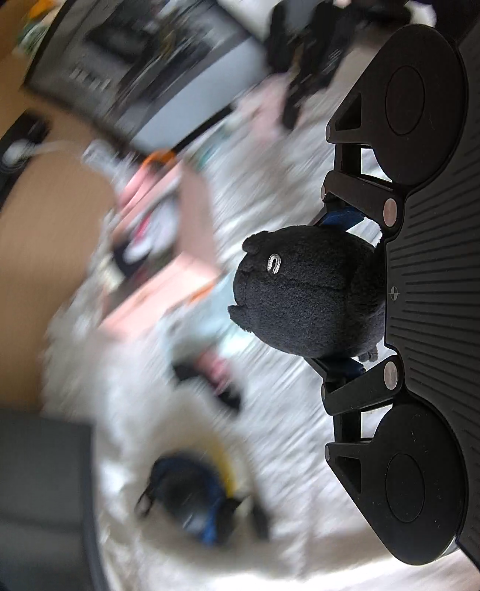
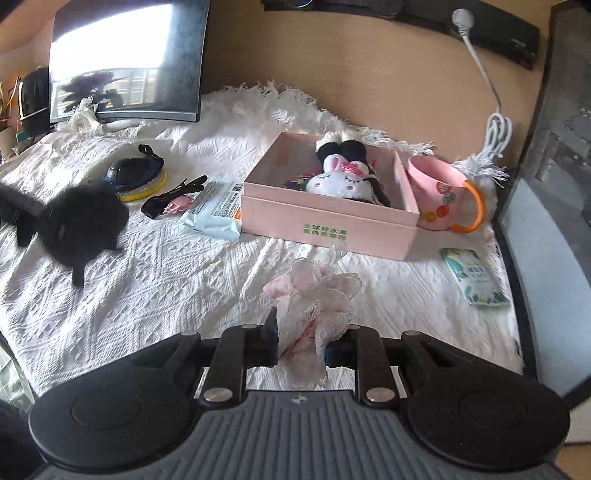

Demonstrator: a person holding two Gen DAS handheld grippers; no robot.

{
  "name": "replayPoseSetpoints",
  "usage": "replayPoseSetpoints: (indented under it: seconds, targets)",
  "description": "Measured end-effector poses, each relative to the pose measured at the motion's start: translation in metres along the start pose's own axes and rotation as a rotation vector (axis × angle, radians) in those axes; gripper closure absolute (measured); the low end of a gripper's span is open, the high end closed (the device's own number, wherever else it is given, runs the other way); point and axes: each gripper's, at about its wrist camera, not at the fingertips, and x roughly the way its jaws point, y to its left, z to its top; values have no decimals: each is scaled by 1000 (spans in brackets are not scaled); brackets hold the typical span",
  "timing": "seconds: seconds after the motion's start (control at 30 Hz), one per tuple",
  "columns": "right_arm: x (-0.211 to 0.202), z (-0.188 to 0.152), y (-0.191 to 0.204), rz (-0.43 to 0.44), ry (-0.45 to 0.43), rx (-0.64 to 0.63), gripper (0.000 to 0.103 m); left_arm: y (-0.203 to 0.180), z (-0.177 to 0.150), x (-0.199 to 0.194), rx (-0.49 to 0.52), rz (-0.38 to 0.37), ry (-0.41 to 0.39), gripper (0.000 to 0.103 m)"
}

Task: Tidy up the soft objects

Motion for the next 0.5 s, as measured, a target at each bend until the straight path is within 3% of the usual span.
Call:
replayPoseSetpoints:
  seconds: [0.13,0.23,0.37,0.5]
  targets:
    - [-17,-8,0,-39,-32,-1,82,-33,-10,12,48,-86,91,33]
    - [-24,-12,-1,-75,-54,15,82,-52,3,18,81,-119,90,33]
    - [-30,-18,-7,-97,-65,73,82,-68,49,16,116,-138,-3,33]
    - [-34,-22,-13,-122,-83,129,82,-82,111,19,116,-99,-138,33]
